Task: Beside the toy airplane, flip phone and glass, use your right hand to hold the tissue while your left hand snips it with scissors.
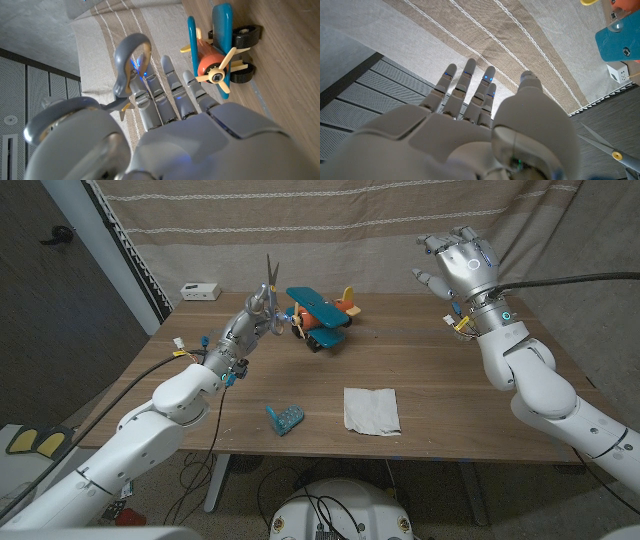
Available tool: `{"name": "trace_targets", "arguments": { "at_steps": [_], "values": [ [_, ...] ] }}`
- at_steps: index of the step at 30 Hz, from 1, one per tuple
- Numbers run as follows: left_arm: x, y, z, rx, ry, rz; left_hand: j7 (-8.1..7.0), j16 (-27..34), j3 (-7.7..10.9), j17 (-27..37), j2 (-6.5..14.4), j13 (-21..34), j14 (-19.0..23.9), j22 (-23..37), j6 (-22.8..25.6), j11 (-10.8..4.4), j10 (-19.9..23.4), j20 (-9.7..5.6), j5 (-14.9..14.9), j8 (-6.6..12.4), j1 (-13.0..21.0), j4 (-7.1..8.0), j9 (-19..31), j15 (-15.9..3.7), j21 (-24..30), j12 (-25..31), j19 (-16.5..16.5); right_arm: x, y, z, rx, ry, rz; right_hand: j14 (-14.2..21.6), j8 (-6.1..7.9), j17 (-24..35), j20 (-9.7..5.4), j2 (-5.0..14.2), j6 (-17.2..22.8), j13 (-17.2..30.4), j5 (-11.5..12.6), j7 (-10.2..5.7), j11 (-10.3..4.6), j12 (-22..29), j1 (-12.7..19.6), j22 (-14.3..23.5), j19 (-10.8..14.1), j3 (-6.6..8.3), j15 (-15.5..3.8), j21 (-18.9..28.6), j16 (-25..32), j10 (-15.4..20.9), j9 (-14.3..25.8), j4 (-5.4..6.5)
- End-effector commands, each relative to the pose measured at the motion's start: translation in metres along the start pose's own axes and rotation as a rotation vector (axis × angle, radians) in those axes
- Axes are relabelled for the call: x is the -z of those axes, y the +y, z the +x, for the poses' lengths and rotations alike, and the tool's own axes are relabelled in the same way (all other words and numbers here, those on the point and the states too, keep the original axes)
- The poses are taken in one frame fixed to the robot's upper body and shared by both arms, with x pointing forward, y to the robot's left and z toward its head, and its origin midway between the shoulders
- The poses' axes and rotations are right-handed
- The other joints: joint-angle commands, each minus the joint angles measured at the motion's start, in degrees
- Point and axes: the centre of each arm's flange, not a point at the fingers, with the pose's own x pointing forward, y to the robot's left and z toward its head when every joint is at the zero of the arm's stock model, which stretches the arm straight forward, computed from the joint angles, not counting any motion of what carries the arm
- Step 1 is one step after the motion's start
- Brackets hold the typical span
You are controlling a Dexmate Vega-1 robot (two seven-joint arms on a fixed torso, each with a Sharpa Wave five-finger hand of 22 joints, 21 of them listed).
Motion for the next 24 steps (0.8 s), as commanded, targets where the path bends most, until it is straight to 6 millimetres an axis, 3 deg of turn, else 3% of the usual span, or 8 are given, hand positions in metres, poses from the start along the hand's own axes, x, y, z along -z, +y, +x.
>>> {"name": "trace_targets", "arguments": {
  "at_steps": [1, 24],
  "values": [
    [0.0056, -0.0027, 0.0003, 0.04, 0.046, 0.006, 0.79, -0.1, -0.02, 0.0, 0.3, 6.3, 0.5, 0.2, 0.5, -2.15, 2.6, 0.29, 0.4, 0.34, 0.1, -0.05, 0.2, -8.03, -0.1, 2.8, 0.3, 0.0006, 0.0022, -0.0015, -0.008, 0.005, 0.004, -0.4, -0.13, 0.1, 0.11, 0.02, -0.2, -0.1, 0.3, 0.0, 0.1, 0.3, -0.4, 0.2, 0.5, -0.46, -9.59, -0.1, 0.3, -0.3, 0.1, 0.15],
    [0.0098, -0.0058, -0.0014, 0.077, 0.088, 0.009, 0.86, 0.0, 0.04, 0.0, 0.3, 6.6, 0.9, 0.3, 1.0, -2.15, 3.2, 0.16, 0.7, 0.59, 0.6, -0.13, 0.7, -8.06, -0.3, 3.5, 0.6, 0.0004, 0.0025, -0.0052, -0.022, 0.016, 0.002, -0.4, -0.74, 0.1, 0.16, 0.06, -0.1, -0.1, 0.3, -0.05, 0.04, 0.4, -0.4, 0.3, 0.6, -0.49, -9.6, -0.4, 0.5, -0.3, -0.1, 0.04]
  ]
}}
